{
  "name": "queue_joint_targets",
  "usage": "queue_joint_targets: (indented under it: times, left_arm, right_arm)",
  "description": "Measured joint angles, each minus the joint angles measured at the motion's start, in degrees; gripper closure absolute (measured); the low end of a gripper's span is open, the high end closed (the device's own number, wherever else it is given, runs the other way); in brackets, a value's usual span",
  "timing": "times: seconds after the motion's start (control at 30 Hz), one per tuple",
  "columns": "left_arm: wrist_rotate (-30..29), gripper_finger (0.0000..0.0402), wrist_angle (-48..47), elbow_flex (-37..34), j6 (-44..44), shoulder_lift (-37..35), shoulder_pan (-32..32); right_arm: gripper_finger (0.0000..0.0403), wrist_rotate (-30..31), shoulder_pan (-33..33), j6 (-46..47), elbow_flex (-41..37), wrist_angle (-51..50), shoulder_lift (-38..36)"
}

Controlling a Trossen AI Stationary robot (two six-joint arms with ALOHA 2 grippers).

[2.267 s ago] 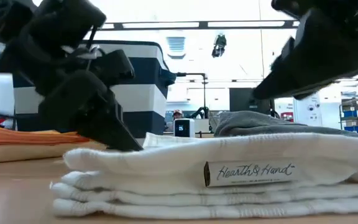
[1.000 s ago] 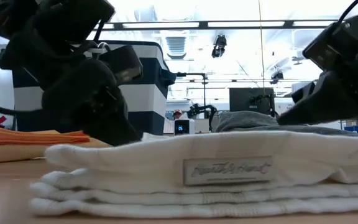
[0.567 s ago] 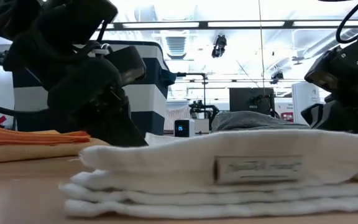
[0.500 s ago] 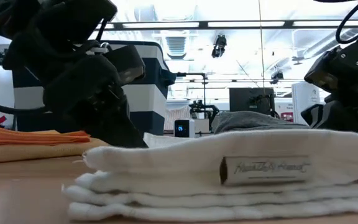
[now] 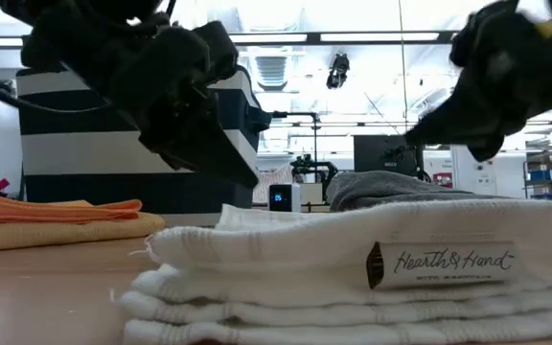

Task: Fold towel
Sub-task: Fold the white patterned kitchen towel

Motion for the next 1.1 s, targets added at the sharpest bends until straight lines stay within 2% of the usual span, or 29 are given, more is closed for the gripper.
queue_joint_targets:
  times: [0.13, 0.23, 0.33, 0.43, 0.5, 0.6, 0.73, 0.93, 1.03, 1.1]
  left_arm:
    - [0.2, 0.0398, -2.4, -2.5, -1.8, -4.1, 2.9]
    - [0.3, 0.0385, -2.3, -5.5, -4.7, -8.6, 5.3]
    - [-0.8, 0.0365, -2.1, -8.9, -12.8, -12.9, 7.2]
    - [-3.8, 0.0341, -2.2, -12.7, -26.0, -15.8, 7.9]
    - [-3.8, 0.0323, -2.2, -14.5, -29.8, -16.7, 7.9]
    - [-3.8, 0.0292, -1.0, -16.4, -35.7, -16.8, 7.9]
    - [-4.1, 0.0253, -0.4, -16.1, -38.9, -15.1, 8.6]
    - [-9.3, 0.022, -0.1, -13.1, -31.1, -14.1, 9.6]
    - [-11.4, 0.0217, -0.5, -11.8, -33.3, -14.1, 9.8]
    - [-11.1, 0.0219, -2.5, -11.4, -38.0, -14.1, 11.0]
  right_arm:
    - [0.0365, -6.9, -6.1, 5.0, -0.5, -10.5, -4.4]
    - [0.0324, -12.5, -11.0, 10.4, -0.4, -13.6, -5.6]
    - [0.0279, -15.4, -15.1, 16.0, -0.4, -14.9, -5.6]
    - [0.0239, -15.5, -18.1, 18.1, -0.4, -16.1, -5.4]
    - [0.0217, -15.7, -19.9, 18.5, -0.4, -15.6, -5.0]
    - [0.0191, -20.1, -23.0, 17.9, -0.4, -15.1, -4.5]
    - [0.0169, -25.7, -26.6, 17.7, -0.4, -15.8, -4.3]
    - [0.016, -25.9, -29.2, 16.1, -0.4, -15.8, -4.4]
    - [0.016, -25.9, -29.3, 16.1, -0.4, -15.9, -4.1]
    - [0.016, -26.0, -29.2, 16.1, -0.4, -16.0, -4.1]
